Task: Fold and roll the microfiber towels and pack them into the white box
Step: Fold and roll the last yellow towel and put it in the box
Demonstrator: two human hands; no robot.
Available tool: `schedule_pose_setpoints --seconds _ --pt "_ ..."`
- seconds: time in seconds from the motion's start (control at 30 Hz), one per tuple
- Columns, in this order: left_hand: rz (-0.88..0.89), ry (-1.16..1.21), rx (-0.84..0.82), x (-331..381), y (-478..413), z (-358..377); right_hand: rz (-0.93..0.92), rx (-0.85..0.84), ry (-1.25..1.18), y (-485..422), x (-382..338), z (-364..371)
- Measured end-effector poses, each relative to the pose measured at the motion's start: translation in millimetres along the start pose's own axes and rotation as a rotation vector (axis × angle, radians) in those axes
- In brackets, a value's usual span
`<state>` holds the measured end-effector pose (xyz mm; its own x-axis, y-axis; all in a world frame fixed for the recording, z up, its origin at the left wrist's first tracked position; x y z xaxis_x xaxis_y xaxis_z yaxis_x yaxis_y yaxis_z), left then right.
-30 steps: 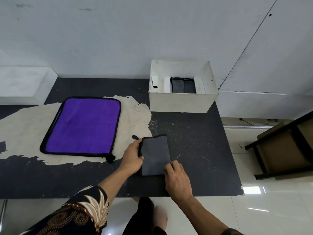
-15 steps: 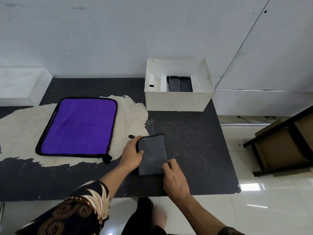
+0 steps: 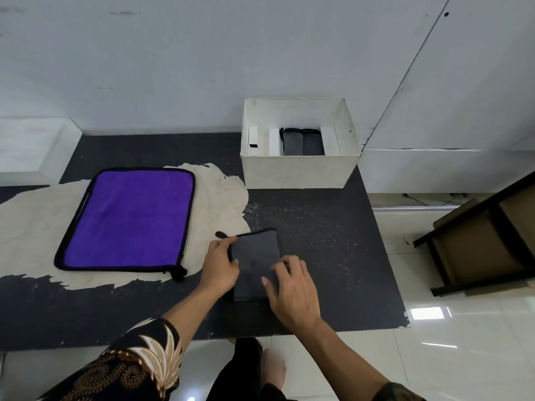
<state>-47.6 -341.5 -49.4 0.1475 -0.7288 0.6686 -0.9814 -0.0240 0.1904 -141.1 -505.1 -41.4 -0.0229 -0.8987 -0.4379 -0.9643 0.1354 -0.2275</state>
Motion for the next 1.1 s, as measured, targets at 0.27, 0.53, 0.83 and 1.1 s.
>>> schedule_pose_setpoints --seconds 0.27,0.53,0.83,1.1 --pt "-0.01 0.107 -0.13 -6.0 7.7 -3.9 0.13 -0.127 -0.05 -12.0 -1.4 3.4" --pt "-0.062 0.065 -0.236 -12.4 7.4 -3.6 0.149 -0.23 -0.064 21.6 18.4 14.1" --pt "-0.021 0.089 -0.198 -17.7 9.8 -2.7 0.118 -0.194 -0.081 24.6 30.1 19.3" --pt "0.385 -0.453 0.07 10.3 19.7 -3.1 -0.004 -0.098 0.013 -2.8 4.6 3.6"
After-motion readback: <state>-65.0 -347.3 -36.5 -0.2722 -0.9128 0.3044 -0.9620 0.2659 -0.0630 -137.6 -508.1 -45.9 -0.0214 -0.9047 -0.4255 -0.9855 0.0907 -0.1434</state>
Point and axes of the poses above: each hand's wrist, its own y-axis away from the middle knuckle, its own z-axis out of the palm, x = y × z, the point moved 3 cm from there along -y, towards the middle knuckle, and after that the axes turned 8 degrees about x, right-handed, at the moved point
